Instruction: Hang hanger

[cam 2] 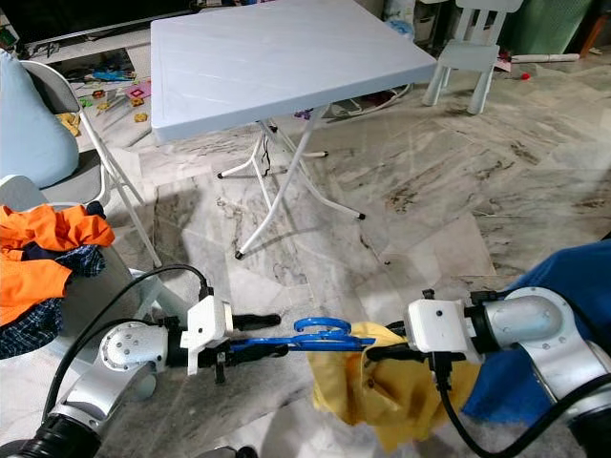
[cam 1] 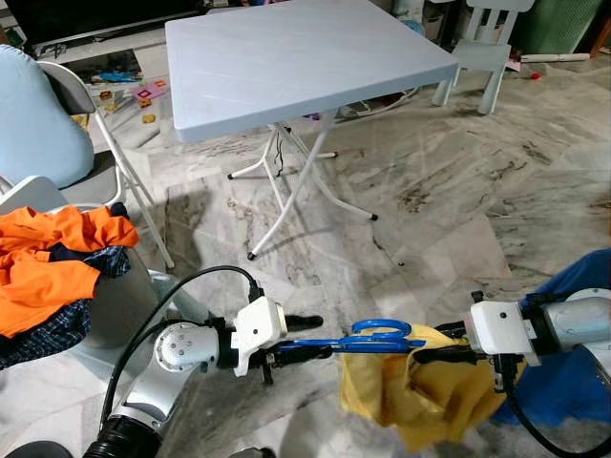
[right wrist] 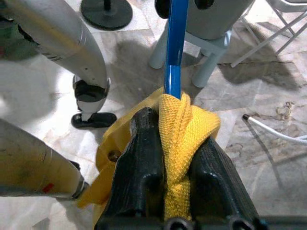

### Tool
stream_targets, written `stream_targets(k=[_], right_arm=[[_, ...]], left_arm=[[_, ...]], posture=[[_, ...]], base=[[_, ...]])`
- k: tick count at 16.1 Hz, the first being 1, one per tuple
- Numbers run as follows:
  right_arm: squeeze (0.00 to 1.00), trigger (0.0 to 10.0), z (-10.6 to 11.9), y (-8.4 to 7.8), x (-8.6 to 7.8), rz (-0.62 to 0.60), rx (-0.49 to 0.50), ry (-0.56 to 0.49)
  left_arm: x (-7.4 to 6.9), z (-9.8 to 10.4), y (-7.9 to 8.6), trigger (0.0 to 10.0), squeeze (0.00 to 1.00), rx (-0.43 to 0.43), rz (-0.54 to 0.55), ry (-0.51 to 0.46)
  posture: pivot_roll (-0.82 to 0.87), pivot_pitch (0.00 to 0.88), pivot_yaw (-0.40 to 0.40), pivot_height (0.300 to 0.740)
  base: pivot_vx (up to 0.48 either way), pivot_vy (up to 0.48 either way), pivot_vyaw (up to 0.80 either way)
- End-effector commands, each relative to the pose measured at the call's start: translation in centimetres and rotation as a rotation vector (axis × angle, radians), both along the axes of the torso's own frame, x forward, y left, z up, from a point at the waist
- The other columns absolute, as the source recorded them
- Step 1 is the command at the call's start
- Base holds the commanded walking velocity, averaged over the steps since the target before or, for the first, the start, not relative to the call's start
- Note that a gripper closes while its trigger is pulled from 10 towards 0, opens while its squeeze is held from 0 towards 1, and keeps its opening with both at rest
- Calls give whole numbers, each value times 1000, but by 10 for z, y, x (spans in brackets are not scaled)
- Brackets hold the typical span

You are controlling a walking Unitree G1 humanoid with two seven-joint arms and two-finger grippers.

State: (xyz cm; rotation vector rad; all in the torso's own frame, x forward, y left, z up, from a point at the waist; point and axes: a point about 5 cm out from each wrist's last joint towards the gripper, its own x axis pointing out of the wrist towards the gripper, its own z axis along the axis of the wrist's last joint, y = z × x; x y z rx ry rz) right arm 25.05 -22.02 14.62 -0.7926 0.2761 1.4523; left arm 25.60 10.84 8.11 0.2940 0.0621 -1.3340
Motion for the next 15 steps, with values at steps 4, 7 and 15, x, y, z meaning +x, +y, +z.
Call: stream_targets(k=[4,7,15], right_arm=[[0,10000,11,12,4,76,9,-42],[0,10000,12,16,8,80,12,-60],[1000,10000,7,19,17,-46,47,56]], left_arm=[[-1,0,0,0,0,50,-63,16],[0,-1,1,0,0,64,-75,26],[2,-3,4,0,0,47,-20,32]], posture=[[-123,98,81,740],[-122,96,83,740],[-119,90,78,740]], base=[[0,0,0],[0,0,0],[0,0,0]])
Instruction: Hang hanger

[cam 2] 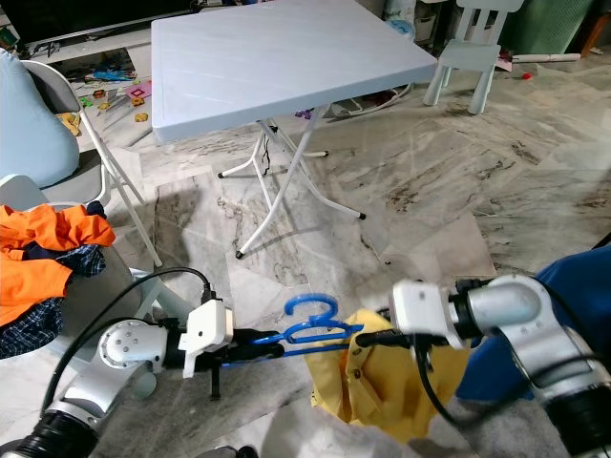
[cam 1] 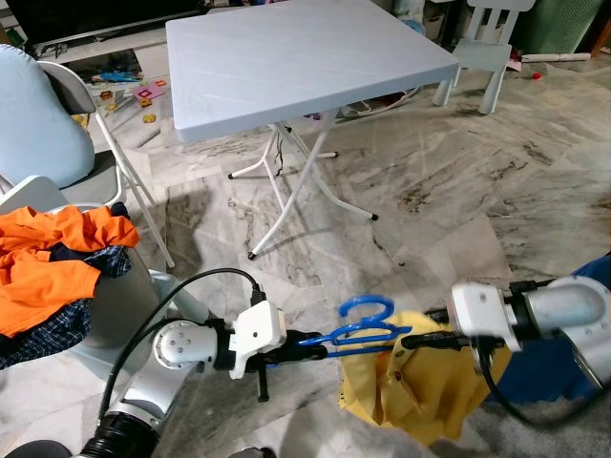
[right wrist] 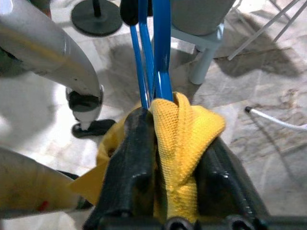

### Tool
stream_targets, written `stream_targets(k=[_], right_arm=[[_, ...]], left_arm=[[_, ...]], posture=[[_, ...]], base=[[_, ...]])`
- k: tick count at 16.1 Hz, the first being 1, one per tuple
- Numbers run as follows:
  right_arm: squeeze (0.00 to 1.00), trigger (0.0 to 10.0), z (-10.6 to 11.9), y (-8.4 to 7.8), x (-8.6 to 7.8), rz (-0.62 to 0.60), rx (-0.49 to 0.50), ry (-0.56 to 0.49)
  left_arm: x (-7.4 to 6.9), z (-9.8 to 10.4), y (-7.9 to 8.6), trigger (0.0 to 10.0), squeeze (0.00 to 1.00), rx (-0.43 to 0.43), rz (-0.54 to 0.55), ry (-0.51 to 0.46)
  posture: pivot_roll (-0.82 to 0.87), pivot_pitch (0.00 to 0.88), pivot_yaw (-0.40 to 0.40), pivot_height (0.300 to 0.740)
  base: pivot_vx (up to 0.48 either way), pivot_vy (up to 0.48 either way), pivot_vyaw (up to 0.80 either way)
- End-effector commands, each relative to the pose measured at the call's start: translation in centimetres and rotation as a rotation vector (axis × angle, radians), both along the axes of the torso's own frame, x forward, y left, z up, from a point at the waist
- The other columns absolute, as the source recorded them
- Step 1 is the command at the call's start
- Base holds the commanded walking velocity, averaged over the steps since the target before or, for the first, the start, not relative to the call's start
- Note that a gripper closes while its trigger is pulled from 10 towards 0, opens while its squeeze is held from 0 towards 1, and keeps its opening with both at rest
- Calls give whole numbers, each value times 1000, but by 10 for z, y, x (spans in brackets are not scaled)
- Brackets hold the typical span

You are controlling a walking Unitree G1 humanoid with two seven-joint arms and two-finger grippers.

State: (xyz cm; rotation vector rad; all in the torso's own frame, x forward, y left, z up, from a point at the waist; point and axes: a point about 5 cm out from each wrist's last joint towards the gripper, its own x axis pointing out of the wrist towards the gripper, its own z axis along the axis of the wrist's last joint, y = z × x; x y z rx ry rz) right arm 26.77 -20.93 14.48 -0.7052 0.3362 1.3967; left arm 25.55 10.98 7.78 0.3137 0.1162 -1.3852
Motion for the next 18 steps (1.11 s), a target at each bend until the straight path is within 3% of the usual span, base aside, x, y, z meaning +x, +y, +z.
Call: stream_targets(k=[1,6,9,11,14,18], right_arm=[[1000,10000,7,7,0,52,5,-29],[1000,10000,8,6,19,-41,-25,-156],[1000,10000,12,3,30,-81,-50,-231],[1000,10000,18,0,52,-203,-100,-401],[1000,10000,15,0,59,-297,-61,-419],[1000,10000,10,11,54,-253,14,-411]], left_arm=[[1,-1,4,0,0,1,38,2],[7,-3,7,0,0,-91,213,4],[2,-8,13,0,0,-91,256,13],[0,-10,14,0,0,-111,296,16],[5,-9,11,0,0,-131,332,13],[8,-9,10,0,0,-136,346,5]], posture=[[-120,90,76,740],[-116,98,63,740],[-108,94,58,740],[-108,93,57,740],[-114,84,56,740],[-115,85,62,740]], base=[[0,0,0],[0,0,0],[0,0,0],[0,0,0],[0,0,0],[0,0,0]])
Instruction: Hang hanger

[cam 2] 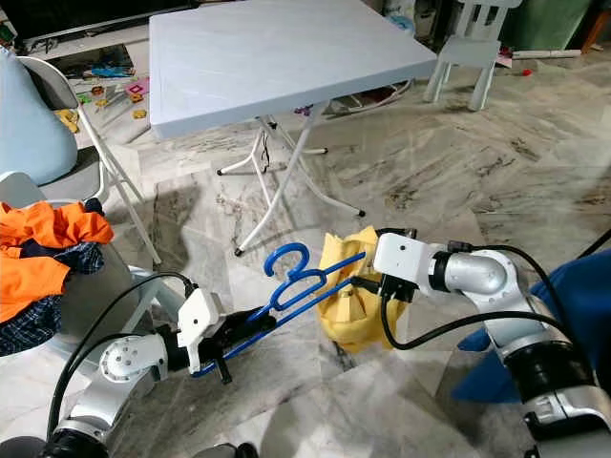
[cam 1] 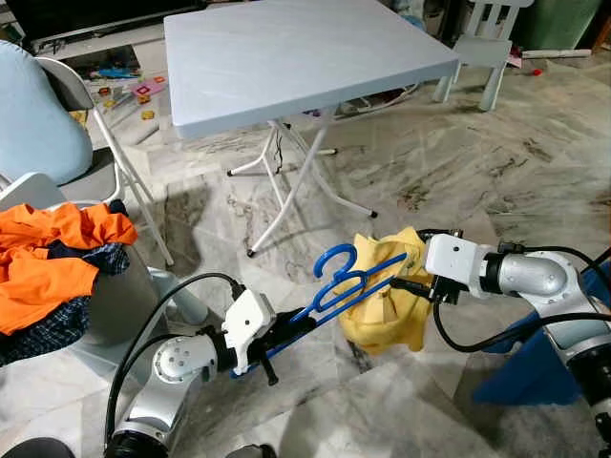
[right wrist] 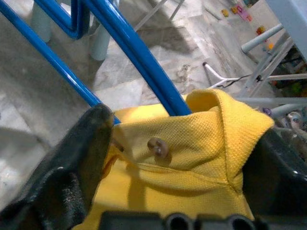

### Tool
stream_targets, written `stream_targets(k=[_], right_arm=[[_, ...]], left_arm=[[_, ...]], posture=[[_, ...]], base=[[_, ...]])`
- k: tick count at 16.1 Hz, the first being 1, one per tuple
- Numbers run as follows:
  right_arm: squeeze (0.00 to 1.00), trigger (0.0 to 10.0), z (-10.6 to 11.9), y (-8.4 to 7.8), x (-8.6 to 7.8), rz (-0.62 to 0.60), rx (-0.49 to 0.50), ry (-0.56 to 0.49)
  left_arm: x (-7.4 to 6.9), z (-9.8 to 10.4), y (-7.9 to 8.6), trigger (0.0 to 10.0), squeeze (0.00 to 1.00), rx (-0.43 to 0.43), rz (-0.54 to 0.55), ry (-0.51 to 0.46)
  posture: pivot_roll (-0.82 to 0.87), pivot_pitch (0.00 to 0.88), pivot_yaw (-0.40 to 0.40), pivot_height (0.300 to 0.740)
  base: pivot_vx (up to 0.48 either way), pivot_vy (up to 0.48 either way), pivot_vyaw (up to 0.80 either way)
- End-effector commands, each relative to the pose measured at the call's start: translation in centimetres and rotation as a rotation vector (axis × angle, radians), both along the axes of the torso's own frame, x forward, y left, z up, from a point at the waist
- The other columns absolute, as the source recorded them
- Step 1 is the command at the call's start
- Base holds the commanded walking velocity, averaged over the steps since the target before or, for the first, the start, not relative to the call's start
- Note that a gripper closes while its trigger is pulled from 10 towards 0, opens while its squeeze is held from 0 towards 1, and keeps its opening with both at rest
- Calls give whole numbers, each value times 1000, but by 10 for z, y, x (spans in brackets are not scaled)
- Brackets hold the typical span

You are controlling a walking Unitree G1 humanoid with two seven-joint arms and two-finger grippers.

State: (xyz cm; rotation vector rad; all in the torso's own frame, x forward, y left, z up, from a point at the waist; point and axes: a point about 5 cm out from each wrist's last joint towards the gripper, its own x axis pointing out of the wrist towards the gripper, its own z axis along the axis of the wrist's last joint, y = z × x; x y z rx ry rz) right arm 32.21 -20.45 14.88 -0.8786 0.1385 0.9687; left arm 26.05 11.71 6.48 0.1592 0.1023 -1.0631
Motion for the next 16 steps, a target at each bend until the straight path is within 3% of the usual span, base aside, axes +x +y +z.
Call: stream_targets(k=[1,5,7,9,10,11,12,13,15,16], right_arm=[[1000,10000,10,14,-3,86,53,-35],[1000,10000,26,40,-14,255,91,-46],[1000,10000,33,51,-22,314,98,-66],[1000,10000,31,50,-22,310,67,-103],[1000,10000,26,50,-22,307,-14,-180],[933,10000,24,52,-23,309,-42,-224],[396,10000,23,55,-24,309,-49,-249],[0,10000,17,62,-27,311,-51,-276],[0,10000,12,64,-27,305,-111,-334],[0,10000,6,62,-20,246,-191,-444]], left_arm=[[4,4,2,0,0,-3,19,-28],[8,2,-1,0,0,24,33,-39],[15,0,-2,0,0,65,107,-71],[17,0,-3,0,0,55,135,-76],[22,3,-4,0,0,44,188,-106],[26,5,-5,0,0,38,217,-123],[28,5,-7,0,0,28,229,-123],[28,5,-12,0,0,8,218,-123],[29,5,-14,0,0,4,222,-129],[29,5,-18,0,0,1,224,-133]], posture=[[-115,85,62,740],[-113,85,63,740],[-117,85,60,740],[-120,87,60,740],[-121,87,59,740],[-121,87,59,740],[-121,87,59,740],[-129,89,57,740],[-133,89,57,740],[-132,89,57,740]], base=[[0,0,0],[0,0,0],[0,0,0],[0,0,0],[0,0,0],[0,0,0],[0,0,0],[0,0,0],[0,0,0],[0,0,0]])
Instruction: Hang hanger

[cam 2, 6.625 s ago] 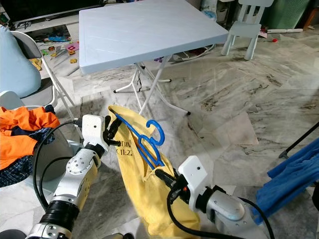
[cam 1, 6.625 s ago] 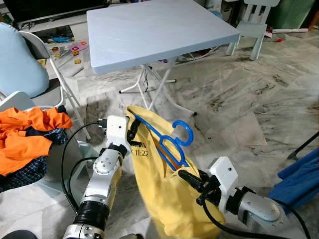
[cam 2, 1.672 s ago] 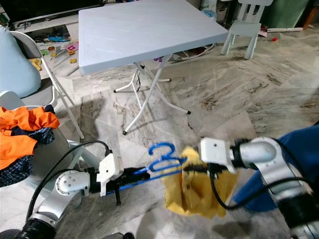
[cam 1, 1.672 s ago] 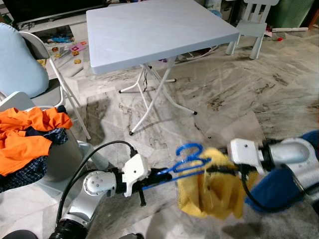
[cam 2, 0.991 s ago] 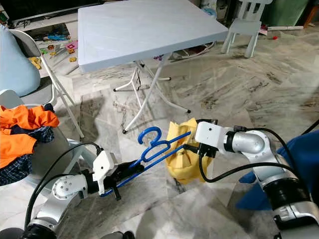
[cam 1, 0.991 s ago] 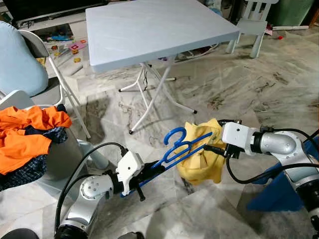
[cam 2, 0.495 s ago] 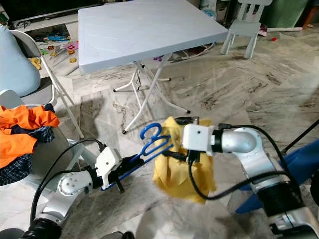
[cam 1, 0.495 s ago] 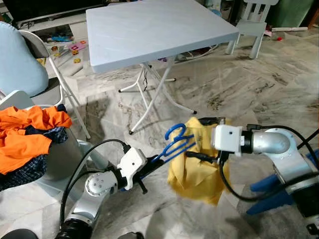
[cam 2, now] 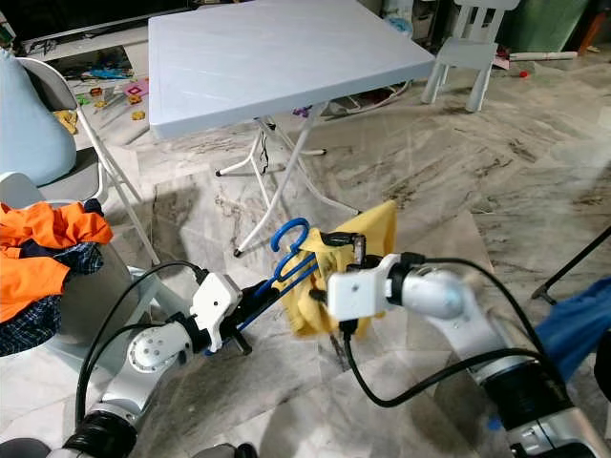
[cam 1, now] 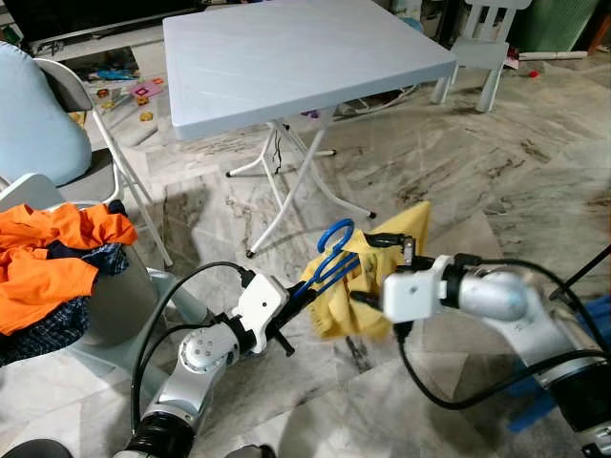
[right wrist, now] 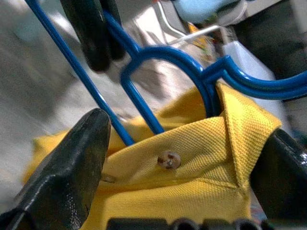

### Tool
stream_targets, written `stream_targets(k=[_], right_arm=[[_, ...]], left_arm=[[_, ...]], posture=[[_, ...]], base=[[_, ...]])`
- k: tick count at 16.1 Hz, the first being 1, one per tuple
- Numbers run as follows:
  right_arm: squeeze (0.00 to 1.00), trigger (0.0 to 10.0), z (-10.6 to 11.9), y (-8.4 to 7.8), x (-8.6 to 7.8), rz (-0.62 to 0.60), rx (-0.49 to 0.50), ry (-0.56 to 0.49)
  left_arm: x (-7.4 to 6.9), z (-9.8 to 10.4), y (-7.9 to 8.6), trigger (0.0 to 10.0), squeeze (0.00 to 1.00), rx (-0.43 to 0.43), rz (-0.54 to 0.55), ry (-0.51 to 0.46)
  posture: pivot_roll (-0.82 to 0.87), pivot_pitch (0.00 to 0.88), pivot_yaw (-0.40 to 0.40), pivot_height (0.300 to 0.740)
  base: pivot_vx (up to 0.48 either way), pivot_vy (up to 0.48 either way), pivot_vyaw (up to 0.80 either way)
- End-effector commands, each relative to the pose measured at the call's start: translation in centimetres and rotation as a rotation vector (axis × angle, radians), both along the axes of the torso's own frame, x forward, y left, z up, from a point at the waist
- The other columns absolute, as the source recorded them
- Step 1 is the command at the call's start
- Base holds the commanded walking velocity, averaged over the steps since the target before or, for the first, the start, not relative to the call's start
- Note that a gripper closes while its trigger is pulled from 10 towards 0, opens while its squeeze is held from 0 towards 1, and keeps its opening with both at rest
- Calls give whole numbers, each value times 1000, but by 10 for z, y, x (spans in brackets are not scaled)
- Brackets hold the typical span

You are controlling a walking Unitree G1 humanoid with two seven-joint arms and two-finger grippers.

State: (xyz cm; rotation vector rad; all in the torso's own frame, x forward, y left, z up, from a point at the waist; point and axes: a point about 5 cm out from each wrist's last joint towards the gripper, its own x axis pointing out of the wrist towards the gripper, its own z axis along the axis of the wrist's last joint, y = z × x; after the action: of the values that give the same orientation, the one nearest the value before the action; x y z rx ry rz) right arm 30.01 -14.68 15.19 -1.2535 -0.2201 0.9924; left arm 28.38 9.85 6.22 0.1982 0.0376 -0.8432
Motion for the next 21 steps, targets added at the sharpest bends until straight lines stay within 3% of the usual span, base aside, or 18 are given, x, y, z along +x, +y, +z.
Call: stream_targets(k=[1,5,6,7,8,9,10,11,12,13,15,16,20,21], right_arm=[[0,10000,2,3,4,-11,-7,-86],[0,10000,-6,-6,19,-210,11,-260],[0,10000,-6,-7,19,-214,7,-266],[0,10000,-4,-4,20,-222,9,-347],[0,10000,-15,3,14,-153,-10,-271],[0,10000,-21,7,9,-91,-78,-319],[0,10000,-24,12,4,-76,17,-245],[0,10000,-36,24,-19,69,79,-68],[0,10000,-39,23,-21,71,62,-57],[0,10000,-38,18,-15,36,26,-150],[0,10000,-20,8,6,-46,-62,-471],[0,10000,-14,5,11,-76,-88,-554],[0,10000,-2,-2,21,-189,-81,-653],[0,10000,-6,-1,21,-197,-48,-628]], left_arm=[[6,8,0,0,0,-2,13,-43],[8,9,-3,0,0,-32,38,-53],[9,9,-3,0,0,-34,40,-52],[12,10,-2,0,0,-37,71,-54],[13,11,0,0,0,-37,88,-57],[16,12,1,0,0,-41,108,-57],[18,11,3,0,0,-29,135,-60],[21,12,5,0,0,-27,153,-61],[21,12,5,0,0,-27,155,-62],[21,12,5,0,0,-28,152,-62],[20,11,3,0,0,-35,138,-53],[19,11,2,0,0,-36,136,-54],[21,13,0,0,0,-48,150,-67],[21,14,0,0,0,-53,155,-68]], posture=[[-132,89,57,740],[-132,91,55,740],[-132,91,55,740],[-131,90,57,740],[-131,91,59,740],[-131,91,59,740],[-129,91,59,740],[-130,92,60,740],[-132,93,60,740],[-133,94,59,740],[-135,96,61,740],[-137,95,61,740],[-135,93,59,740],[-135,91,58,740]], base=[[0,0,0],[0,0,0],[0,0,0],[0,0,0],[0,0,0],[0,0,0],[0,0,0],[0,0,0],[0,0,0],[0,0,0],[0,0,0],[0,0,0],[0,0,0],[0,0,0]])
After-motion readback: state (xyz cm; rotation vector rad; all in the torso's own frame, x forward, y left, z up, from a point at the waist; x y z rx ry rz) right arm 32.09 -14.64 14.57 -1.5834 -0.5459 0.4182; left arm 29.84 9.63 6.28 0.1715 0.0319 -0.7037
